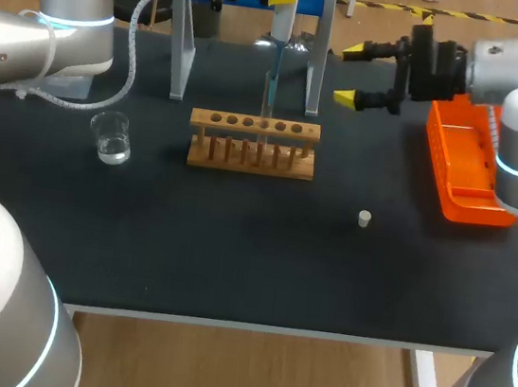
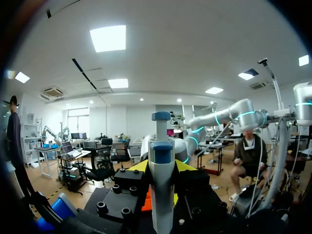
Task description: Invert the test tube, pick up the pipette, mount the tip to pipette, aspirate from beaker and dispense into the tube, eject the tip, return the pipette, and cap with the stopper.
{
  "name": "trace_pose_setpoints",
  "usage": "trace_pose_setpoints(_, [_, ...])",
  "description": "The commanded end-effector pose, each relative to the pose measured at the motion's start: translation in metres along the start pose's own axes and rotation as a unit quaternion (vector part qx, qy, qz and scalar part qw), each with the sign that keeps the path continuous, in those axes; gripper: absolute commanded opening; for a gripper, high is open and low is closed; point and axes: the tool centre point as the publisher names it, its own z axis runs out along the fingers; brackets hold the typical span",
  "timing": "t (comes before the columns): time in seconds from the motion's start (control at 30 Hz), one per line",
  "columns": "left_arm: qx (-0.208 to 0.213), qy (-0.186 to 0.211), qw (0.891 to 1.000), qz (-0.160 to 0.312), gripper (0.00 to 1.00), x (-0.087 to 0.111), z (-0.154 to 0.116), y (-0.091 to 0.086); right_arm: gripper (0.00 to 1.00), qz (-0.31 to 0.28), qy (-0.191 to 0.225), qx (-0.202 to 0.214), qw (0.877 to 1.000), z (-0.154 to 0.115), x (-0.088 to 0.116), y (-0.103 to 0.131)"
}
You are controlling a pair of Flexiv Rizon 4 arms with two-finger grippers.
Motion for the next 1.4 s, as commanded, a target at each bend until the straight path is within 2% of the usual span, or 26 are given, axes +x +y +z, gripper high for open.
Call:
trace_pose_setpoints(0.03, [0.000,0.002,1.000,0.000,0.00,-0.001,-0.001,0.000,1.00,0.004,-0.005,0.002,1.000,-0.033,0.008,0.019])
trace_pose_setpoints(0.27, [0.000,0.002,1.000,0.000,0.00,-0.001,-0.001,0.000,1.00,0.023,-0.009,-0.008,1.000,-0.049,0.004,0.053])
trace_pose_setpoints(0.57, [0.000,0.002,1.000,0.000,0.00,-0.001,-0.001,0.000,1.00,0.009,-0.012,-0.025,1.000,-0.058,-0.003,0.116])
trace_pose_setpoints(0.97, [0.000,0.002,1.000,0.000,0.00,-0.001,-0.001,0.000,0.97,0.008,-0.005,-0.040,0.999,-0.048,-0.017,0.178])
trace_pose_setpoints(1.07, [0.000,0.002,1.000,0.000,0.00,-0.001,-0.001,0.000,0.88,0.014,-0.003,-0.044,0.999,-0.043,-0.021,0.190])
trace_pose_setpoints(1.13, [0.000,0.002,1.000,0.000,0.00,-0.001,-0.001,0.000,0.76,0.018,0.001,-0.048,0.999,-0.040,-0.022,0.197])
trace_pose_setpoints(1.17, [0.000,0.002,1.000,0.000,0.00,-0.001,-0.001,0.000,0.70,0.020,0.003,-0.049,0.999,-0.038,-0.022,0.199])
trace_pose_setpoints(1.23, [0.000,0.002,1.000,0.000,0.00,-0.001,-0.001,0.000,0.49,0.020,0.004,-0.051,0.999,-0.034,-0.023,0.205])
trace_pose_setpoints(1.33, [0.000,0.002,1.000,0.000,0.00,-0.001,-0.001,0.000,0.39,0.018,0.009,-0.057,0.998,-0.028,-0.023,0.214])
trace_pose_setpoints(1.4, [0.000,0.002,1.000,0.000,0.00,-0.001,-0.001,0.000,0.35,0.018,0.012,-0.060,0.998,-0.024,-0.024,0.218])
